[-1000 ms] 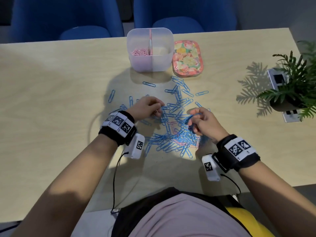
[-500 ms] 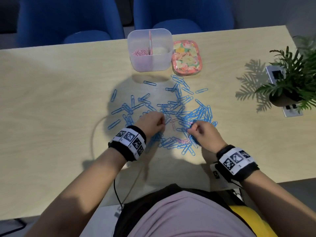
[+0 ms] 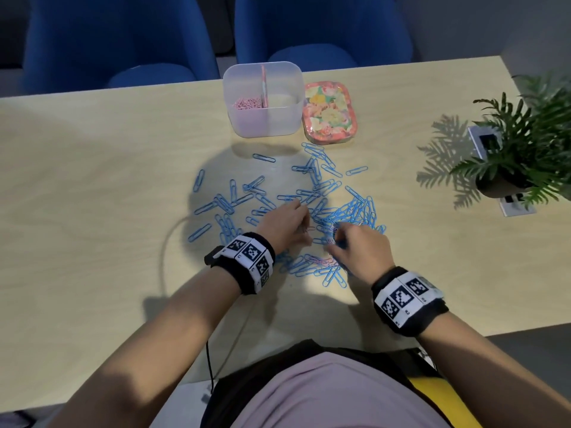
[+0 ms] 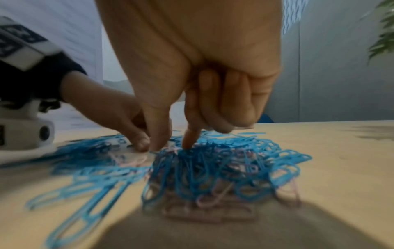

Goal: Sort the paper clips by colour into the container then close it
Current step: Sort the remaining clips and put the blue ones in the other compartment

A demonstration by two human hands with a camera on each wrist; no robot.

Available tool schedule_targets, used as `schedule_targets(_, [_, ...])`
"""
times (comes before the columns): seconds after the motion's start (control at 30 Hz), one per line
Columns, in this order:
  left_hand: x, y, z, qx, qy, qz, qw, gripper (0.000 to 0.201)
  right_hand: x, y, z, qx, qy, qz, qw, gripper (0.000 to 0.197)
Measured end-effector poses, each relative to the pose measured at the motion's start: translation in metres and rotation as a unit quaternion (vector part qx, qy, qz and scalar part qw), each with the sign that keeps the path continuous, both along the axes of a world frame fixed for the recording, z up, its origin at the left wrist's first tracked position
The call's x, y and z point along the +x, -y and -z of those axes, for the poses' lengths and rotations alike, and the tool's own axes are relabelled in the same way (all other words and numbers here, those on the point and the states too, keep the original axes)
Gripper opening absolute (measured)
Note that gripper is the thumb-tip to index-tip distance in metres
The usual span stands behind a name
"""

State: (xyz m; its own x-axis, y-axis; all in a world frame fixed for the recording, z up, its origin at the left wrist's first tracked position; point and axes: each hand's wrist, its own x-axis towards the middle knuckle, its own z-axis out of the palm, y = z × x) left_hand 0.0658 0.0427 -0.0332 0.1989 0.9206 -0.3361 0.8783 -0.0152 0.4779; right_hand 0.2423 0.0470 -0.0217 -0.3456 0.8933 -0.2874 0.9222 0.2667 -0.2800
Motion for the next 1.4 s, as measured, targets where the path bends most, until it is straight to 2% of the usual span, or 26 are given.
schedule_targets(0.1, [-0.001, -0.001, -0.001, -0.015, -0.014, 0.029, 0.999, 0.042, 0.002, 0.0, 0.005, -0.014, -0.007, 0.001, 1.0, 0.022])
schedule_targets(0.2, [-0.002, -0.003, -0.002, -0.017, -0.046, 0.05, 0.998, 0.039, 0.005, -0.007, 0.01, -0.072, -0.125, 0.072, 0.987, 0.018])
schedule_targets(0.27, [-0.002, -0.004, -0.001, -0.014, -0.061, 0.062, 0.996, 0.037, 0.007, -0.016, 0.012, -0.096, -0.225, 0.12, 0.962, 0.023])
schedule_targets(0.37, [-0.002, -0.003, 0.0, -0.001, -0.059, 0.062, 0.996, 0.034, 0.008, -0.023, 0.006, -0.122, -0.313, 0.169, 0.927, 0.028])
schedule_targets(0.47, [-0.004, -0.001, -0.001, 0.004, -0.022, 0.053, 0.998, 0.023, 0.007, -0.019, 0.001, -0.233, -0.38, 0.188, 0.875, 0.026])
schedule_targets(0.53, [-0.008, 0.001, -0.002, 0.003, 0.05, 0.002, 0.999, 0.018, 0.007, -0.012, 0.0, -0.256, -0.362, 0.146, 0.884, 0.03])
schedule_targets(0.57, [-0.009, 0.002, -0.003, 0.003, 0.086, -0.03, 0.996, 0.019, 0.007, -0.008, 0.002, -0.243, -0.33, 0.11, 0.905, 0.032])
schedule_targets(0.63, [-0.01, 0.003, -0.004, -0.015, 0.143, -0.082, 0.986, 0.023, 0.007, 0.0, 0.004, -0.186, -0.21, 0.008, 0.96, 0.018])
schedule_targets(0.67, [-0.009, 0.003, -0.004, -0.037, 0.17, -0.101, 0.98, 0.025, 0.007, 0.004, 0.003, -0.157, -0.132, -0.039, 0.978, 0.008])
schedule_targets(0.7, [-0.008, 0.003, -0.004, -0.06, 0.188, -0.111, 0.974, 0.028, 0.008, 0.007, 0.003, -0.126, -0.067, -0.072, 0.987, 0.01])
schedule_targets(0.77, [-0.004, 0.002, -0.002, -0.073, 0.169, -0.102, 0.978, 0.027, 0.008, 0.011, 0.004, -0.088, -0.013, -0.103, 0.991, 0.022])
schedule_targets(0.83, [0.0, 0.003, 0.0, -0.043, 0.103, -0.071, 0.991, 0.02, 0.007, 0.011, 0.006, -0.084, -0.022, -0.089, 0.992, 0.021])
schedule_targets(0.93, [0.005, 0.004, 0.001, -0.014, -0.005, -0.001, 1.0, 0.024, 0.007, 0.005, 0.01, -0.136, -0.087, -0.053, 0.985, 0.02])
schedule_targets(1.03, [0.005, 0.001, 0.001, -0.02, -0.045, 0.012, 0.999, 0.023, 0.01, -0.006, 0.007, -0.204, -0.263, 0.025, 0.943, 0.024])
schedule_targets(1.1, [0.005, 0.001, 0.0, -0.026, -0.039, 0.007, 0.999, 0.024, 0.015, -0.014, 0.0, -0.235, -0.342, 0.1, 0.904, 0.027])
schedule_targets(1.17, [0.001, 0.003, 0.0, -0.017, 0.003, -0.006, 1.0, 0.021, 0.019, -0.022, -0.008, -0.268, -0.401, 0.162, 0.861, 0.028])
schedule_targets(1.27, [-0.007, 0.006, -0.003, -0.019, 0.11, -0.068, 0.991, 0.017, 0.027, -0.032, -0.019, -0.304, -0.466, 0.208, 0.804, 0.02])
schedule_targets(1.33, [-0.008, 0.005, -0.004, -0.055, 0.181, -0.108, 0.976, 0.02, 0.032, -0.036, -0.023, -0.319, -0.508, 0.241, 0.763, 0.022])
schedule_targets(1.4, [-0.002, 0.005, -0.004, -0.095, 0.21, -0.107, 0.967, 0.022, 0.034, -0.038, -0.025, -0.333, -0.545, 0.274, 0.719, 0.03])
